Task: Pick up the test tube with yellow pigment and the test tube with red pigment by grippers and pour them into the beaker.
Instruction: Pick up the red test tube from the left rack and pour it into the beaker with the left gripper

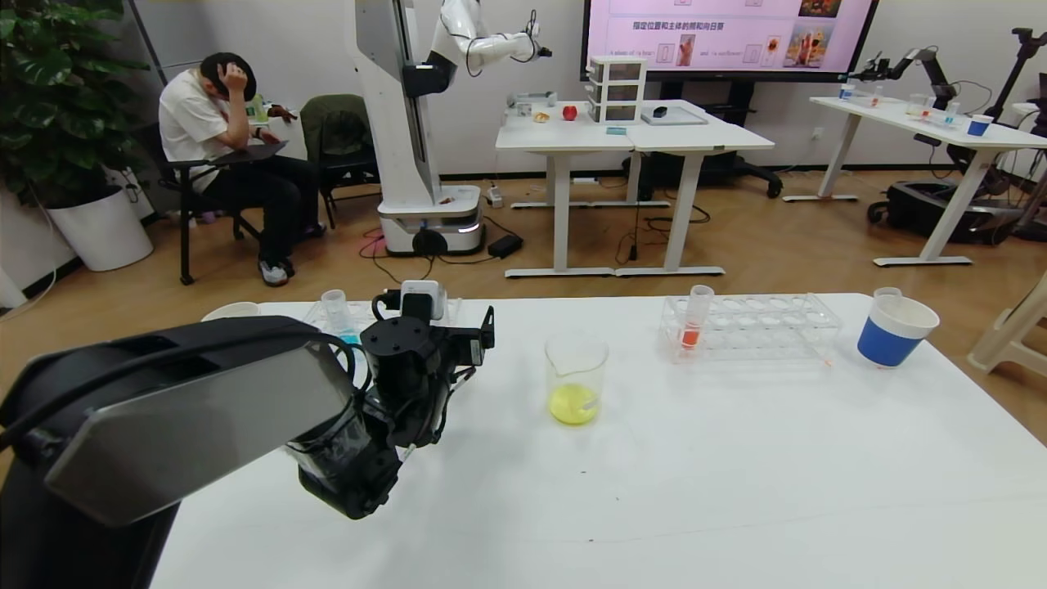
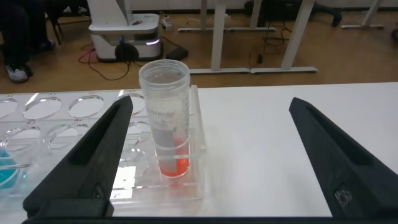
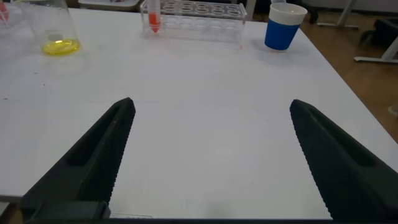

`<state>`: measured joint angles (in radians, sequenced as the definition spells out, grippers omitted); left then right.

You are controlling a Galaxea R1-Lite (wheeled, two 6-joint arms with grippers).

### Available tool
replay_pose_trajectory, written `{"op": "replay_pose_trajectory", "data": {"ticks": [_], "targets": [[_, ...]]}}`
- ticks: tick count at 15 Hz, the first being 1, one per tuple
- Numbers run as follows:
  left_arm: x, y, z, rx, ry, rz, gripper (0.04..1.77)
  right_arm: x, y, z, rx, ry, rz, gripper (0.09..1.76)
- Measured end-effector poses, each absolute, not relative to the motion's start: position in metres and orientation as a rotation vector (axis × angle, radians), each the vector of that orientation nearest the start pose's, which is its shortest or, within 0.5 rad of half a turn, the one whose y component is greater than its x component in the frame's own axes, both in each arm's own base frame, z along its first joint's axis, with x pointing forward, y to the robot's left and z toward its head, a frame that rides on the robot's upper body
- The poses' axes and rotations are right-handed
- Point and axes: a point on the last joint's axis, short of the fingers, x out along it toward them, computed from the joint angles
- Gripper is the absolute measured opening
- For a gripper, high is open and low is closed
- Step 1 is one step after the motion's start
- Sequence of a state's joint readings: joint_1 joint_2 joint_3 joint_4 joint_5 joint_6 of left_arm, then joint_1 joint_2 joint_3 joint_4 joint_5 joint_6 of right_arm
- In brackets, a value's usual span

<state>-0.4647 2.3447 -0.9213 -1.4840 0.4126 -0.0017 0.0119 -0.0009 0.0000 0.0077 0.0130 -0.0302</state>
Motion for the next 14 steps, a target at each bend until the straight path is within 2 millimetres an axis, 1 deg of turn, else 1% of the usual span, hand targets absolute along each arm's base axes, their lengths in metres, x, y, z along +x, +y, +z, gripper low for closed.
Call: {"op": "replay_pose_trajectory", "data": {"ticks": [4, 12, 13, 14], "targets": [[0.387, -0.177, 0.057, -0.035, -0.083, -0.033, 1.75, -0.023, 0.000, 0.075, -0.030, 0.006, 0.025, 1.74], [0.395, -0.171, 0.057, -0.052, -0.102, -0.005, 1.75, -0.023, 0.000, 0.075, -0.030, 0.006, 0.025, 1.74], [0.396, -0.171, 0.057, -0.052, -0.102, -0.005, 1.72, -0.023, 0.000, 0.075, -0.030, 0.006, 0.025, 1.74], [0.397, -0.172, 0.057, -0.053, -0.104, -0.004, 1.55, -0.023, 0.000, 0.075, -0.030, 0.006, 0.025, 1.74]]}}
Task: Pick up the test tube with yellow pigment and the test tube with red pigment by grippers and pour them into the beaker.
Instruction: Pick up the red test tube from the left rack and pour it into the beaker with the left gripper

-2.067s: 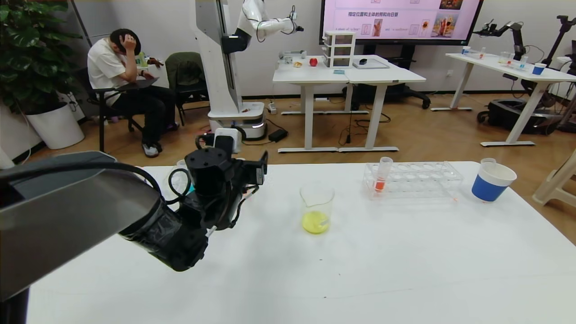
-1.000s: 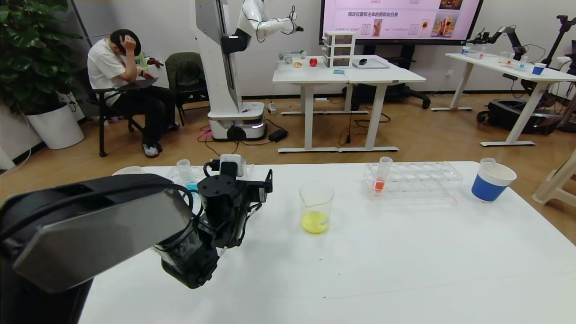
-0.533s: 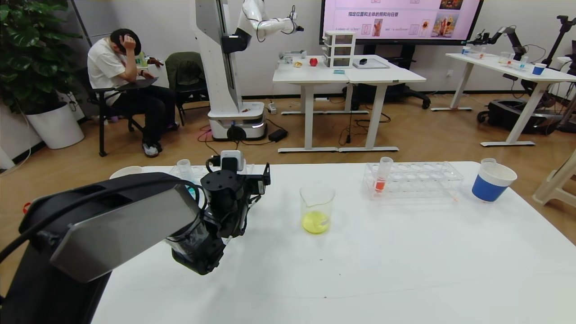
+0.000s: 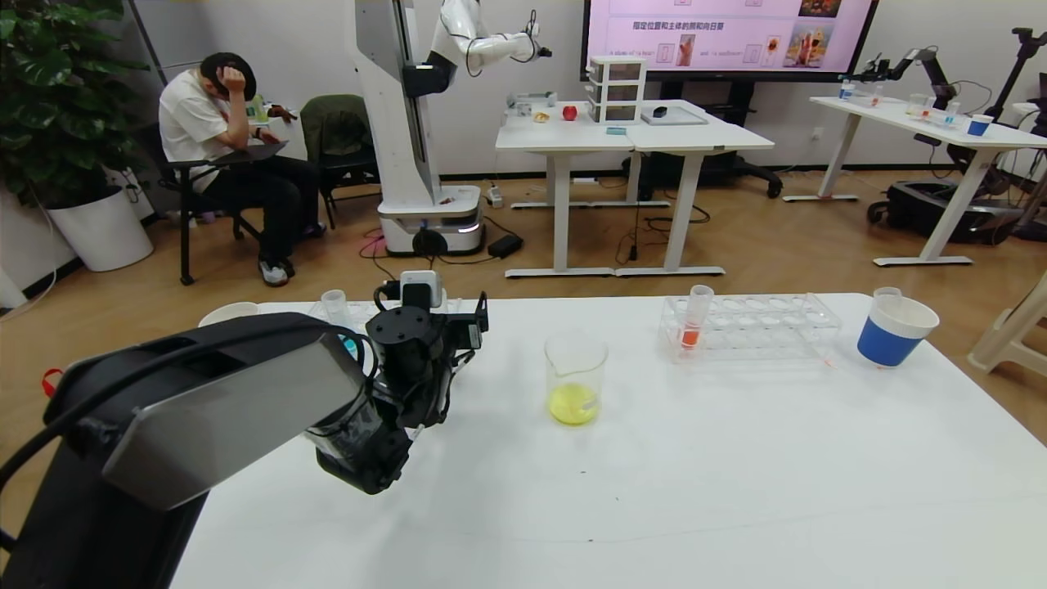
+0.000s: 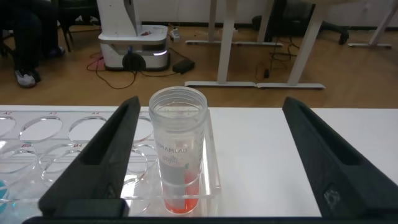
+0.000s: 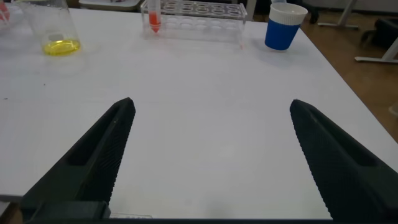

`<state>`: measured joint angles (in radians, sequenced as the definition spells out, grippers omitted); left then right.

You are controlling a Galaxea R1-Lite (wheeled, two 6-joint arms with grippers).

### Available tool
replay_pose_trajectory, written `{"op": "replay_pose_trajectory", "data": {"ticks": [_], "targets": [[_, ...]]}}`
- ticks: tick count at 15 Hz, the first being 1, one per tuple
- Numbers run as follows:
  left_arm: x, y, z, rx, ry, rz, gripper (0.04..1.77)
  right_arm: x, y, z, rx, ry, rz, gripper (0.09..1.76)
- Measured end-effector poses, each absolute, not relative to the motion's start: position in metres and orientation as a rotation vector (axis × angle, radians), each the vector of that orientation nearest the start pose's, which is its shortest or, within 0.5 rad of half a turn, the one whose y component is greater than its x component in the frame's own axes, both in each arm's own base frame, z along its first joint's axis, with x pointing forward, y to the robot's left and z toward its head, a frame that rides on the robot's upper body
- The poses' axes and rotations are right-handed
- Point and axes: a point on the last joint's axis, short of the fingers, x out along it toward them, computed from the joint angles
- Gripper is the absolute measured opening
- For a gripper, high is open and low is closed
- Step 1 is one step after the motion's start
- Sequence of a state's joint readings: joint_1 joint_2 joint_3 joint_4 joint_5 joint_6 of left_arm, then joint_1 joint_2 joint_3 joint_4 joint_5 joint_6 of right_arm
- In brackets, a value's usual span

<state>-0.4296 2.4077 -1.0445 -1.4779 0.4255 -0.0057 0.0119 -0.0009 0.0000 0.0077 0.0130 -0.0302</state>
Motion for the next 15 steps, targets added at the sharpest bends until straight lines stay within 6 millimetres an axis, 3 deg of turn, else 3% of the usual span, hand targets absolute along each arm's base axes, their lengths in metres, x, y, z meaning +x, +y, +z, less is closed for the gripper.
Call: {"op": "replay_pose_trajectory", "data": {"ticks": [3, 4, 6, 12, 14, 15], "targets": [[0.400, -0.170, 0.056, -0.054, -0.107, 0.005, 0.43, -0.023, 0.000, 0.075, -0.030, 0.007, 0.025, 1.74], [0.400, -0.171, 0.056, -0.052, -0.109, 0.004, 0.32, -0.023, 0.000, 0.075, -0.030, 0.006, 0.025, 1.74], [0.401, -0.172, 0.057, -0.055, -0.113, 0.002, 0.54, -0.023, 0.000, 0.075, -0.030, 0.006, 0.025, 1.74], [0.402, -0.173, 0.064, -0.050, -0.118, -0.004, 0.53, -0.023, 0.000, 0.075, -0.030, 0.006, 0.025, 1.74], [0.401, -0.173, 0.076, -0.047, -0.113, -0.009, 0.53, -0.023, 0.000, 0.075, -0.030, 0.006, 0.025, 1.74], [0.401, -0.174, 0.086, -0.051, -0.123, -0.020, 0.43, -0.023, 0.000, 0.075, -0.030, 0.006, 0.025, 1.74]]}}
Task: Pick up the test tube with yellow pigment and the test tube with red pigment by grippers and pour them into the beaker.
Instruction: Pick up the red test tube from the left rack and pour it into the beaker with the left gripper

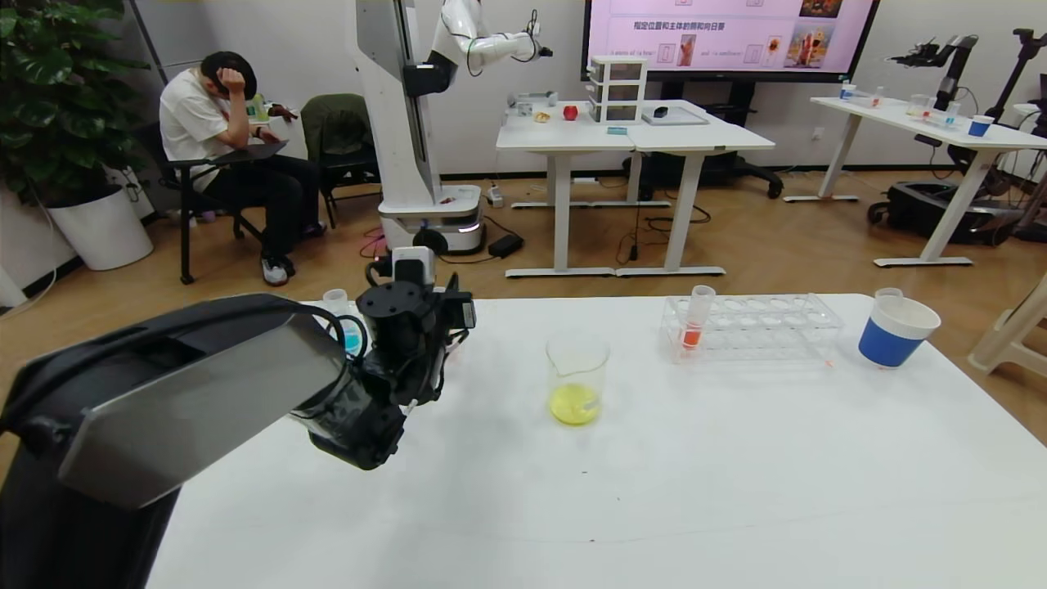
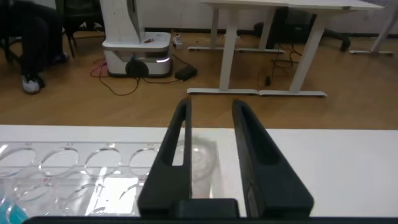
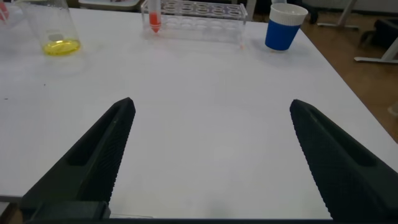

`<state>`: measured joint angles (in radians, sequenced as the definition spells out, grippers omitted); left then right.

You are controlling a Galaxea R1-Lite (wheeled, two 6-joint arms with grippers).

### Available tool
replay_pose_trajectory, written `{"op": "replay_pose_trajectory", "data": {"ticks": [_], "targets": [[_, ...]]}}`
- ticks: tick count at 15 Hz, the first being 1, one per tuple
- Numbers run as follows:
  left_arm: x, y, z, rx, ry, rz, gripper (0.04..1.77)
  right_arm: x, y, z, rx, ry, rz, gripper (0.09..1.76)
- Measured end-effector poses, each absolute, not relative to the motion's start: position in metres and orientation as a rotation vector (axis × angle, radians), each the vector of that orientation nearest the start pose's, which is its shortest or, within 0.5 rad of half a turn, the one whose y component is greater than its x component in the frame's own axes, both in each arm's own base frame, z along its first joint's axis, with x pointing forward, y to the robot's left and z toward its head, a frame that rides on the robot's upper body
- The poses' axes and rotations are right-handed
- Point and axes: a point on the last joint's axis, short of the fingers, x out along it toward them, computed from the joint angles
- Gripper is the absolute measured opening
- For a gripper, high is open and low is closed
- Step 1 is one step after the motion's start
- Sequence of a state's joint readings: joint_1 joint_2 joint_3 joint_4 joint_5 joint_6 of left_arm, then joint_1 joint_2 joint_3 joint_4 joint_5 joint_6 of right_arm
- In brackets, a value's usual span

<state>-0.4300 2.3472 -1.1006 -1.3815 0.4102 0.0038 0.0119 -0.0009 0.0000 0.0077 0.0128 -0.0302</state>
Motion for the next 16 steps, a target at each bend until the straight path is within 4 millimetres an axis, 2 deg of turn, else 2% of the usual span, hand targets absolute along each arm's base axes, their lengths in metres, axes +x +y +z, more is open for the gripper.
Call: {"op": "replay_pose_trajectory", "data": {"ticks": [1, 4, 6, 9, 13, 16], "targets": [[0.400, -0.175, 0.096, -0.049, -0.121, -0.024, 0.04, -0.023, 0.000, 0.075, -0.030, 0.006, 0.025, 1.74], [0.400, -0.172, 0.128, -0.061, -0.147, -0.018, 0.06, -0.023, 0.000, 0.075, -0.030, 0.006, 0.024, 1.74], [0.397, -0.173, 0.143, -0.073, -0.174, -0.021, 0.06, -0.023, 0.000, 0.075, -0.030, 0.007, 0.025, 1.74], [0.395, -0.169, 0.152, -0.070, -0.167, -0.013, 0.06, -0.023, 0.000, 0.075, -0.030, 0.006, 0.025, 1.74], [0.382, -0.164, 0.165, -0.044, -0.092, -0.056, 0.06, -0.023, 0.000, 0.075, -0.030, 0.006, 0.025, 1.74], [0.367, -0.157, 0.163, -0.029, -0.055, -0.091, 0.06, -0.023, 0.000, 0.075, -0.030, 0.006, 0.025, 1.74]]}}
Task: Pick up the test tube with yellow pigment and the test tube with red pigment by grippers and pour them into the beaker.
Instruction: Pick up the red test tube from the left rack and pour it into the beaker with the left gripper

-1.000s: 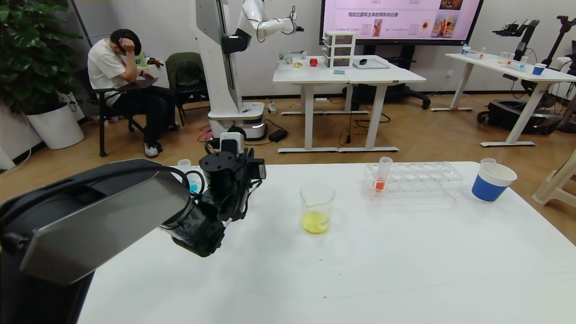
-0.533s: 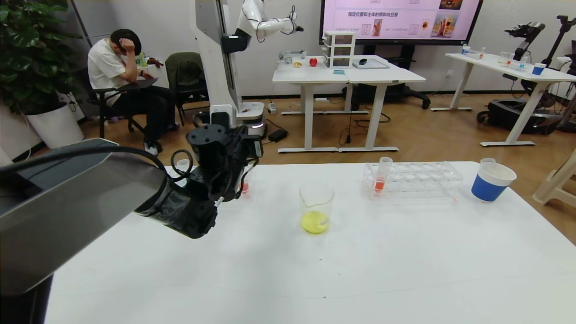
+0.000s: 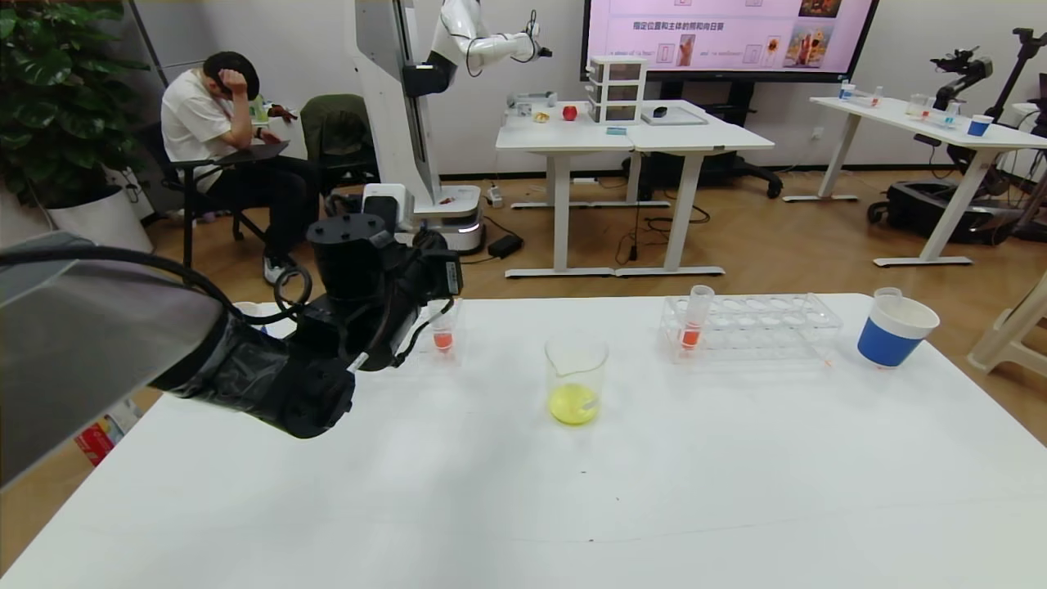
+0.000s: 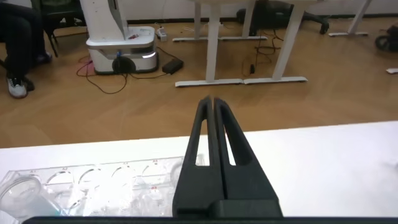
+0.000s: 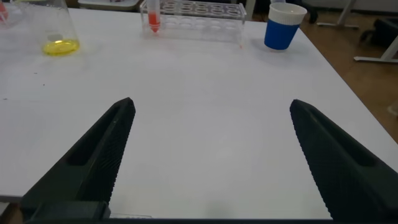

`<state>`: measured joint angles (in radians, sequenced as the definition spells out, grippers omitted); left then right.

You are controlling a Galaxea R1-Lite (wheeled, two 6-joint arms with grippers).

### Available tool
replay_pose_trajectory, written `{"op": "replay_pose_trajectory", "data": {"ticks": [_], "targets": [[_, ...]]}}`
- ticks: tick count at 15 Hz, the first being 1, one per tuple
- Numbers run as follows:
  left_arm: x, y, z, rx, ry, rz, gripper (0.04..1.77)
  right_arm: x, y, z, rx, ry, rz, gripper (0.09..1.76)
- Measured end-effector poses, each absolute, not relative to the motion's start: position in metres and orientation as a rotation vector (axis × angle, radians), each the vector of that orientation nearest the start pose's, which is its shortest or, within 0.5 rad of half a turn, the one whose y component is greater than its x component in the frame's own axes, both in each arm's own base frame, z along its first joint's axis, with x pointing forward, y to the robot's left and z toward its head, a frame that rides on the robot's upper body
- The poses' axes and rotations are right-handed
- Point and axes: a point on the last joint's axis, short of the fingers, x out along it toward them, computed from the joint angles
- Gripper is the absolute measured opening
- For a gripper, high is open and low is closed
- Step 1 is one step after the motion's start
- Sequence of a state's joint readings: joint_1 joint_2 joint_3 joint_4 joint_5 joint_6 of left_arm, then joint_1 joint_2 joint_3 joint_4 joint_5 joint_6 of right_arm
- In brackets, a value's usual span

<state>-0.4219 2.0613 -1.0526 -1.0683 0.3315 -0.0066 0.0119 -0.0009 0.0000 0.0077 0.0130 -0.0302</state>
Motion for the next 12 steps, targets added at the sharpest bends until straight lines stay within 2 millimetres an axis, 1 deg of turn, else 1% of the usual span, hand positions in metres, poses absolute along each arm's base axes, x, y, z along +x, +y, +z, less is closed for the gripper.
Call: {"op": "replay_pose_trajectory", "data": {"ticks": [2, 3, 4, 5, 6, 7, 8, 11, 12], "targets": [[0.360, -0.150, 0.158, -0.027, -0.050, -0.104, 0.06, -0.023, 0.000, 0.075, -0.030, 0.006, 0.025, 1.74], [0.359, -0.147, 0.156, -0.030, -0.056, -0.106, 0.15, -0.023, 0.000, 0.075, -0.030, 0.007, 0.025, 1.74], [0.357, -0.145, 0.151, -0.028, -0.053, -0.124, 0.42, -0.023, 0.000, 0.075, -0.030, 0.006, 0.025, 1.74], [0.354, -0.143, 0.147, -0.028, -0.051, -0.154, 0.78, -0.023, 0.000, 0.075, -0.030, 0.006, 0.025, 1.74], [0.352, -0.140, 0.141, -0.029, -0.046, -0.190, 1.23, -0.023, 0.000, 0.075, -0.030, 0.006, 0.025, 1.74], [0.349, -0.134, 0.136, -0.031, -0.049, -0.230, 1.56, -0.023, 0.000, 0.075, -0.030, 0.006, 0.025, 1.74], [0.348, -0.125, 0.131, -0.028, -0.051, -0.277, 1.72, -0.023, 0.000, 0.075, -0.030, 0.006, 0.025, 1.74], [0.348, -0.084, 0.116, -0.011, -0.041, -0.435, 1.74, -0.023, 0.000, 0.075, -0.030, 0.006, 0.025, 1.74], [0.348, -0.071, 0.112, -0.008, -0.043, -0.461, 1.74, -0.023, 0.000, 0.075, -0.030, 0.006, 0.025, 1.74]]}}
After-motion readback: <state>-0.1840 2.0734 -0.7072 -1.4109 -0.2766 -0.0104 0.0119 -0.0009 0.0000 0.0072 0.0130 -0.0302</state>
